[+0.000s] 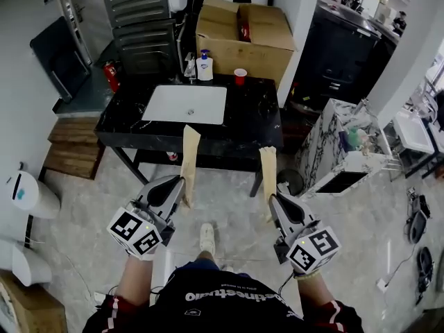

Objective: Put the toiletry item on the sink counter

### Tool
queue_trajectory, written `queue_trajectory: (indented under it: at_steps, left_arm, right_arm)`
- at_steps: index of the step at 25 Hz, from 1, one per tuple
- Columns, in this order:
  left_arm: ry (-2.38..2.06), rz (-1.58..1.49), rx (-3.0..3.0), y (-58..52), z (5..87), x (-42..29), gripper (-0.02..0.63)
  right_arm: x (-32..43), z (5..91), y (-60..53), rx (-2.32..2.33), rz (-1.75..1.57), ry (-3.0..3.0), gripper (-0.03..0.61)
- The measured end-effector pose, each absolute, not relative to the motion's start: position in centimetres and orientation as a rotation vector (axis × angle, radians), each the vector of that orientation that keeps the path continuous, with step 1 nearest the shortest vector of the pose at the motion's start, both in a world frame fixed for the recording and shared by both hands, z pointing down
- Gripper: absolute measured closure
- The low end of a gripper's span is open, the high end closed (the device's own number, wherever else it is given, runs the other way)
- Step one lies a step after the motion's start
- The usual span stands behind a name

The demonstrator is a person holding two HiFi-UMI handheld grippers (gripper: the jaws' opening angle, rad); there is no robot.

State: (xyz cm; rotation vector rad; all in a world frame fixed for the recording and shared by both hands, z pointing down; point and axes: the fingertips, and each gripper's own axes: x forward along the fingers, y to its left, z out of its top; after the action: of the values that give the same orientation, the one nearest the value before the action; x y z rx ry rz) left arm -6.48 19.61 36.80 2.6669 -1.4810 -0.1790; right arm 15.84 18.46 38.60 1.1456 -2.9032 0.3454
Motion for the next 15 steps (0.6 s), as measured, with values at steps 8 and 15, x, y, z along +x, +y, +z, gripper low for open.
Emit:
queue_trajectory:
  at_steps: [8,15]
  left_arm:
    - [-1.463,-0.216,2.645,9.5,37.6,-10.3,0.592]
    - [-1.423,-0.223,2.651,-0.4,37.6,-14.4,0.592]
  right_arm:
    - [12.7,38.7,9.0,1.163,0.301,-2.853,0.526]
    - [9.0,37.0,-1.0,1.222,0.28,-2.849,0.526]
